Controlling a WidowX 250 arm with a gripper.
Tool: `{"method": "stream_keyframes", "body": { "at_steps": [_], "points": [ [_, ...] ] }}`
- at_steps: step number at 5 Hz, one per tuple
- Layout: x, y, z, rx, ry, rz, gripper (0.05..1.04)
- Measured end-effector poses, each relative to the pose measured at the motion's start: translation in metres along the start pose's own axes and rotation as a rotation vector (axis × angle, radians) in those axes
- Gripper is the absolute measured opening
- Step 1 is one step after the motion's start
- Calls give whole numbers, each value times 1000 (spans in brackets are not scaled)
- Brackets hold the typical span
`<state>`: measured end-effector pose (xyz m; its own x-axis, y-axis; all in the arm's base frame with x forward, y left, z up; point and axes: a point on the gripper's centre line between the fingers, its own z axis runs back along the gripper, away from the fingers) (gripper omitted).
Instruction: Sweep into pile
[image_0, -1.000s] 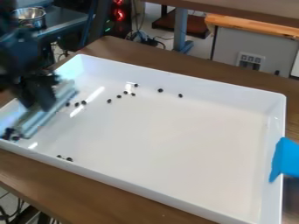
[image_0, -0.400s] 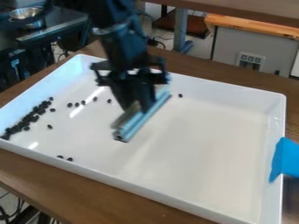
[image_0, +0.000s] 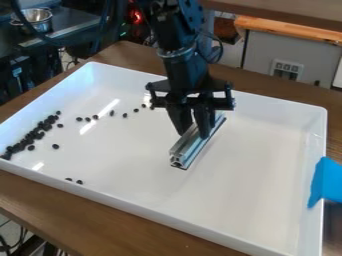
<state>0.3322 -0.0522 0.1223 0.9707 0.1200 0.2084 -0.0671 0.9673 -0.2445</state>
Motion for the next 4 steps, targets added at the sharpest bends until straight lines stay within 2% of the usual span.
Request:
{"method": "stream_keyframes", "body": {
  "at_steps": [1, 2, 4],
  "points": [
    [18, 5, -19, 24, -5, 20, 339],
    [31, 9, -30, 41, -1, 16, 339],
    [48, 26, -33, 54, -8, 47, 339]
  ]
}}
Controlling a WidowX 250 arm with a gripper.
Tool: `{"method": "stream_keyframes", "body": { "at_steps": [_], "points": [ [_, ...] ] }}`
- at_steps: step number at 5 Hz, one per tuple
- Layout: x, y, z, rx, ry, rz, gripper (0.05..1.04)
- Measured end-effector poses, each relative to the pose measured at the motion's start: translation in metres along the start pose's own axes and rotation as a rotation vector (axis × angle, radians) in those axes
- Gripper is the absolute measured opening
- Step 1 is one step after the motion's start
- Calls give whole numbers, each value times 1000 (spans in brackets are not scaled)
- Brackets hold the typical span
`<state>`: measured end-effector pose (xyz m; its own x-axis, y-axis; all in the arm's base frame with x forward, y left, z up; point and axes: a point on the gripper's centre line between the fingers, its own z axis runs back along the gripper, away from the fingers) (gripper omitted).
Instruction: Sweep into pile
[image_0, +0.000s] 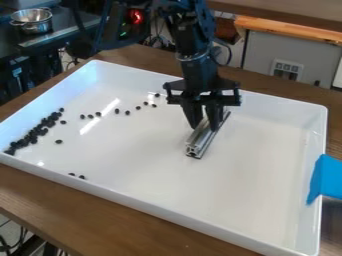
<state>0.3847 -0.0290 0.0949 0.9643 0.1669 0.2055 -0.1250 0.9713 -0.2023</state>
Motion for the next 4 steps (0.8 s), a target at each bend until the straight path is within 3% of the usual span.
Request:
{"method": "stream_keyframes", "body": {
  "at_steps": [4],
  "points": [
    [5, 81, 13, -8, -19, 43, 339]
  ]
}}
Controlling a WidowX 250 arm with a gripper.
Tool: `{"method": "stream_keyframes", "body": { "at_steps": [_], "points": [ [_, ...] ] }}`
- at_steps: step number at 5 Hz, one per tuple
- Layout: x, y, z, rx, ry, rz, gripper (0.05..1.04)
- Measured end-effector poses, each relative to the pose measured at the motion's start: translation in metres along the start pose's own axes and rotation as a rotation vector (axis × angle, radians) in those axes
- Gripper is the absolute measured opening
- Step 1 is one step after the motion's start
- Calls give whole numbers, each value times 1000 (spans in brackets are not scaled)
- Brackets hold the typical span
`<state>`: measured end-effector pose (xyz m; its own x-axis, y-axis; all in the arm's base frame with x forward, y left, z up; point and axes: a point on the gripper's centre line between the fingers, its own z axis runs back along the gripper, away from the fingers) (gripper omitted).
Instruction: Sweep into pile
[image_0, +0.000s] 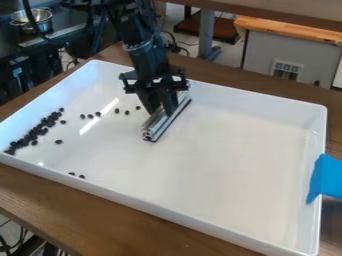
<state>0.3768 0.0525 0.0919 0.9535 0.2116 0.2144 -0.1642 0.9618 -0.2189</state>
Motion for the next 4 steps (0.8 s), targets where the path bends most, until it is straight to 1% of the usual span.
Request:
{"method": "stream_keyframes", "body": {
  "at_steps": [1, 2, 3, 4],
  "points": [
    [0, 13, 0, 17, -50, 59, 339],
    [2, 21, 2, 40, -138, 245, 339],
    [4, 28, 4, 67, -173, 419, 339],
    [4, 47, 9, 86, -193, 585, 339]
  ]
}}
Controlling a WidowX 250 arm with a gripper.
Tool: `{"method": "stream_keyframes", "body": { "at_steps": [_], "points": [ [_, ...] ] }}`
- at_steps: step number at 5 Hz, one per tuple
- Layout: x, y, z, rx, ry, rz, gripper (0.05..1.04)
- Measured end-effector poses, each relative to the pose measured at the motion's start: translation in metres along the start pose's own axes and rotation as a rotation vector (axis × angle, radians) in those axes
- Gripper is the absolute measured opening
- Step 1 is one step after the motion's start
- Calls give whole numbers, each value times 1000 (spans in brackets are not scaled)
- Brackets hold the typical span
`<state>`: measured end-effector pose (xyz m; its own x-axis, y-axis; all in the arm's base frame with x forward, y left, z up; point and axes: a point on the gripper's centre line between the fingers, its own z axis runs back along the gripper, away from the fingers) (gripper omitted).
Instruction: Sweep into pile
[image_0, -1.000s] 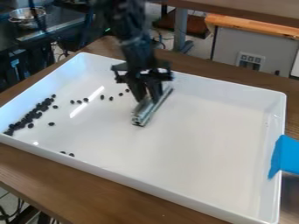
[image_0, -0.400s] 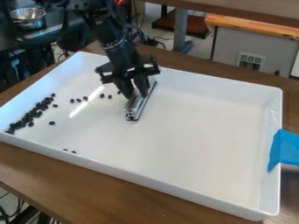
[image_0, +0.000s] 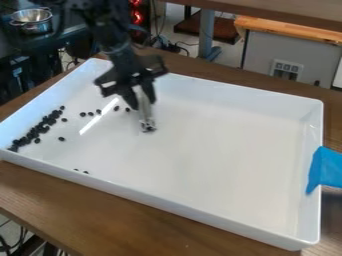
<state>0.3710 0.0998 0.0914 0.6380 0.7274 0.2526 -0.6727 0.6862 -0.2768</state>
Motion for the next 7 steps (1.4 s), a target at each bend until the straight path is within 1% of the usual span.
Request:
{"method": "stream_keyframes", "body": {
  "at_steps": [1, 2, 3, 4, 5, 6, 7],
  "points": [
    [9, 30, 7, 35, 5, 159, 339],
    [7, 49, 16, 45, 28, 207, 339],
    [0, 68, 28, 64, 26, 166, 338],
    [-5, 82, 38, 215, -40, -45, 339],
    [-5, 81, 39, 335, -91, -206, 339],
    [-15, 69, 46, 299, -48, -288, 339],
    [-38, 27, 72, 87, -9, -363, 339]
  ]
}}
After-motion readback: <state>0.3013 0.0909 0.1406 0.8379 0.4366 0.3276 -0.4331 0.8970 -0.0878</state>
